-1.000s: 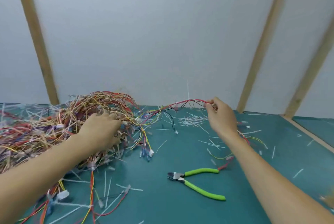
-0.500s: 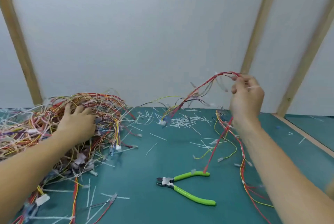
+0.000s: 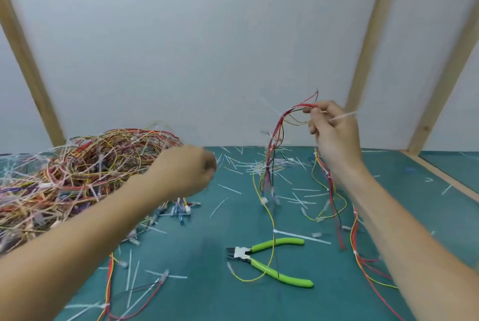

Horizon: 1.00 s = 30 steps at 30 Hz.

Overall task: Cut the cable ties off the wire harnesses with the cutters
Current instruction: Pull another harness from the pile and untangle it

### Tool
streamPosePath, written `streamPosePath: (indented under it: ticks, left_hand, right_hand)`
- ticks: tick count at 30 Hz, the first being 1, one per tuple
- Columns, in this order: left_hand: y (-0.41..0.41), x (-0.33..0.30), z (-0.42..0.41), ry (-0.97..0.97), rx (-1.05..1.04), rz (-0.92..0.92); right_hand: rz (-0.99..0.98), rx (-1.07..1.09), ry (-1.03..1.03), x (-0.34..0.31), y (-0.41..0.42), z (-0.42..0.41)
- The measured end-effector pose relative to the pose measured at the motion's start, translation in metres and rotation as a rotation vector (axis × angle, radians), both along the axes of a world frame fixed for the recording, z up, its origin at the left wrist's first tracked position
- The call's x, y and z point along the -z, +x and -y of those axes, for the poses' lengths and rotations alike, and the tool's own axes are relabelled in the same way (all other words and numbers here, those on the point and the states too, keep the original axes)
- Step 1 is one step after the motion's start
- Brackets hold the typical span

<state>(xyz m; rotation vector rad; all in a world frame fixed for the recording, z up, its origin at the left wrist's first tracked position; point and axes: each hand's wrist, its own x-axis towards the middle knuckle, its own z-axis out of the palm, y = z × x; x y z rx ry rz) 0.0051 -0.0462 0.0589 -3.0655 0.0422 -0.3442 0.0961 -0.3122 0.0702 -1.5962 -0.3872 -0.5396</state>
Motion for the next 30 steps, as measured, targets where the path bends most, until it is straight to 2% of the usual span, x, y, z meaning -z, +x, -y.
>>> streamPosePath:
  ticks: [3,5,8,12,14,16,18,20,23,25,27,28,30]
  left_hand:
    - [0.002,0.017,0.015,-0.290,0.159,-0.219]
    - [0.003,0.032,0.017,-0.507,0.194,-0.217]
    - [0.004,0.047,0.020,-0.838,0.228,-0.084]
    - [0.000,0.030,0.008,-1.347,0.287,-0.196]
    - [0.000,0.013,-0.005,-1.466,0.280,-0.037]
    - [0.003,-0.003,-0.014,-1.513,0.232,0.216]
    - [0.010,-0.016,-0.017,-1.646,0.117,0.472]
    - [0.015,-0.021,-0.014,-1.740,-0.044,0.614]
    - [0.015,0.002,-0.003,-1.635,-0.107,0.506]
    - [0.010,0.022,0.002,-1.648,-0.085,0.385]
    - [0.006,0.036,0.006,-1.828,0.005,0.240]
    - [0.003,0.041,0.009,-1.926,0.071,0.171]
    - [-0.002,0.052,0.015,-2.061,0.164,0.068]
  right_hand:
    - [-0.018,-0.105,0.131,-0.015,-0.011,-0.010]
    - [-0.035,-0.168,0.235,-0.027,-0.017,-0.012]
    - [-0.049,-0.214,0.328,-0.041,-0.021,-0.009]
    - [-0.104,-0.047,0.375,-0.038,-0.008,0.003]
    - [-0.136,0.070,0.399,-0.027,0.005,0.012]
    - [-0.151,0.120,0.316,-0.009,0.018,0.018]
    - [-0.213,0.116,0.083,0.012,0.024,0.016]
    - [-0.321,0.109,-0.182,0.033,0.025,0.013]
    - [-0.397,0.137,-0.474,0.055,0.016,0.010]
    - [-0.359,0.288,-0.582,0.063,0.005,0.008]
    - [-0.154,0.464,-0.520,0.068,-0.010,0.005]
    - [-0.003,0.475,-0.469,0.069,-0.019,0.001]
    - [0.232,0.278,-0.448,0.068,-0.038,-0.012]
